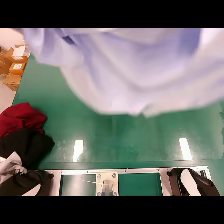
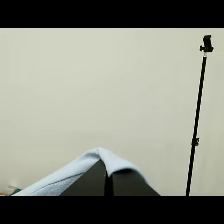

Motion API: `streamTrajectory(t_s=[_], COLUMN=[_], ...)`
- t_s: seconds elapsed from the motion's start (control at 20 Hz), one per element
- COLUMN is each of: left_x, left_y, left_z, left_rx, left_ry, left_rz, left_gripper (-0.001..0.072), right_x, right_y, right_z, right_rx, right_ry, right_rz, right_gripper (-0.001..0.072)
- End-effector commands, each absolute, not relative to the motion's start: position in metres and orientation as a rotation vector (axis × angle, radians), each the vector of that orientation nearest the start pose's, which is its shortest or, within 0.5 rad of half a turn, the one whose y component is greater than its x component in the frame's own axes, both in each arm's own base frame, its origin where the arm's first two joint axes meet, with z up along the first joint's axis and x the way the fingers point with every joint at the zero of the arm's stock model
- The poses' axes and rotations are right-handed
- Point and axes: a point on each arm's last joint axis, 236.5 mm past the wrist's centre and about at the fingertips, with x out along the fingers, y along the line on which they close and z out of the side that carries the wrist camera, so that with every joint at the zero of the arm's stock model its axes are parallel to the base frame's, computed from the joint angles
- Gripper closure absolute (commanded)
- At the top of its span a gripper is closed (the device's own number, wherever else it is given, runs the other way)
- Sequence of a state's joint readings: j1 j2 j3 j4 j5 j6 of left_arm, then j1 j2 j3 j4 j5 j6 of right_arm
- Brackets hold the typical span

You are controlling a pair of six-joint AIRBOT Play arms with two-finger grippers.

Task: Fold the shirts.

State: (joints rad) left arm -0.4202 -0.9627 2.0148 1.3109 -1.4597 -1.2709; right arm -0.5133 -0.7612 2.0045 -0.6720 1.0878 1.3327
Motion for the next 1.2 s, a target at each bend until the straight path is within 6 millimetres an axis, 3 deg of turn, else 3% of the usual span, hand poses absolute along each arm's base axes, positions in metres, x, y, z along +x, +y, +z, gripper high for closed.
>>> streamTrajectory(t_s=[0.0, 0.1, 0.2, 0.25, 0.4, 0.55, 0.65, 0.75, 0.8, 0.85, 0.9, 0.95, 1.05, 1.15], left_x=[0.245, 0.271, 0.303, 0.321, 0.369, 0.421, 0.456, 0.489, 0.502, 0.513, 0.522, 0.531, 0.538, 0.540], left_y=[-0.182, -0.193, -0.207, -0.215, -0.244, -0.263, -0.270, -0.273, -0.272, -0.269, -0.264, -0.258, -0.237, -0.209], left_z=[0.398, 0.351, 0.284, 0.242, 0.117, -0.003, -0.050, -0.063, -0.060, -0.052, -0.042, -0.029, -0.001, 0.021], left_rx=[0.272, 0.275, 0.277, 0.282, 0.292, 0.303, 0.252, 0.139, 0.082, 0.032, 0.001, -0.018, -0.018, -0.027], left_ry=[0.431, 0.564, 0.735, 0.823, 1.036, 1.169, 1.198, 1.184, 1.166, 1.141, 1.115, 1.095, 1.084, 1.099], left_rz=[-0.750, -0.754, -0.758, -0.760, -0.804, -0.796, -0.780, -0.774, -0.774, -0.770, -0.765, -0.752, -0.754, -0.747], left_gripper=[0.0677, 0.0677, 0.0678, 0.0677, 0.0678, 0.0678, 0.0678, 0.0677, 0.0677, 0.0616, 0.0236, -0.0012, 0.0000, 0.0000], right_x=[0.227, 0.267, 0.312, 0.334, 0.399, 0.445, 0.466, 0.478, 0.481, 0.482, 0.484, 0.483, 0.476, 0.450], right_y=[0.063, 0.047, 0.026, 0.018, 0.002, -0.007, -0.012, -0.017, -0.018, -0.019, -0.022, -0.025, -0.031, -0.043], right_z=[0.561, 0.513, 0.447, 0.408, 0.263, 0.126, 0.056, 0.004, -0.012, -0.022, -0.024, -0.019, 0.000, 0.014], right_rx=[0.099, 0.178, 0.293, 0.339, 0.499, 0.631, 0.693, 0.740, 0.754, 0.763, 0.767, 0.765, 0.771, 0.784], right_ry=[-0.176, -0.020, 0.140, 0.220, 0.476, 0.696, 0.821, 0.911, 0.940, 0.958, 0.959, 0.957, 0.968, 1.013], right_rz=[0.292, 0.304, 0.304, 0.306, 0.288, 0.220, 0.185, 0.157, 0.151, 0.147, 0.143, 0.149, 0.189, 0.206], right_gripper=[0.0698, 0.0697, 0.0697, 0.0698, 0.0698, 0.0697, 0.0696, 0.0686, 0.0619, 0.0495, 0.0387, 0.0329, 0.0310, 0.0320])
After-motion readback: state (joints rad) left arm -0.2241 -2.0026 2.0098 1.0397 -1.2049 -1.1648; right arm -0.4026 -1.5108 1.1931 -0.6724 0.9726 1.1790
